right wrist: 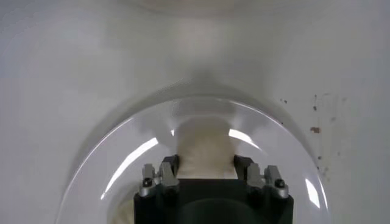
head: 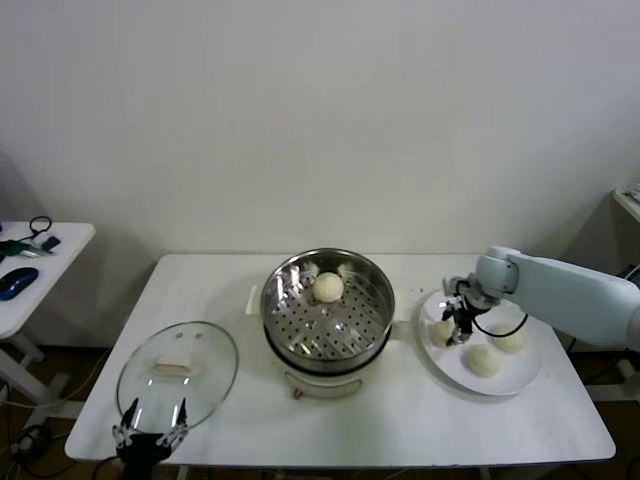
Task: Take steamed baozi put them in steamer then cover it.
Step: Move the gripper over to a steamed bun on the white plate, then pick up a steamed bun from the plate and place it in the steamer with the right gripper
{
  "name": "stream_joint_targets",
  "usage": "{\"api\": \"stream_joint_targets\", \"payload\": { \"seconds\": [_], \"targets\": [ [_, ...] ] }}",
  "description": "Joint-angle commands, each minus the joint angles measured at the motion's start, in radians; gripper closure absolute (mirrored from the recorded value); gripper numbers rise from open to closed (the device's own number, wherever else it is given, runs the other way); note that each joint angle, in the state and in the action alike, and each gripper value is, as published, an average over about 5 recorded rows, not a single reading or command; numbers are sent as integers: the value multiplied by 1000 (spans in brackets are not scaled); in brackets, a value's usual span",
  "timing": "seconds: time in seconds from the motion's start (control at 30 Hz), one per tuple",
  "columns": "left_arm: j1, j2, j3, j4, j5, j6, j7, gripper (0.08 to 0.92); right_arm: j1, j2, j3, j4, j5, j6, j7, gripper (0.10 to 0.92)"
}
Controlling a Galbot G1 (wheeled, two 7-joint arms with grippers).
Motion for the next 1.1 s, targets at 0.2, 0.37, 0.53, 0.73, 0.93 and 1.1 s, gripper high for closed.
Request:
{"api": "stream_joint_targets", "payload": {
  "seconds": [0.2,0.37,0.53,0.73,0.93,1.1],
  "targets": [
    [-3,1,1,0,2,4,2,177,418,-16,-277,113,154,40,-59,423],
    [-5,4,3,-4,3,8,3,177,766,31,-457,197,300,77,-143,423],
    [-15,7,9,-5,3,16,4,177,949,108,-455,341,515,13,-107,423],
    [-23,10,21,-13,7,27,7,177,909,215,-312,522,685,-167,72,423],
    [-20,16,18,-19,6,26,7,177,754,365,-219,520,722,-259,194,423],
    [-16,11,16,-25,6,25,7,177,604,470,-192,427,663,-272,230,423]
  ]
}}
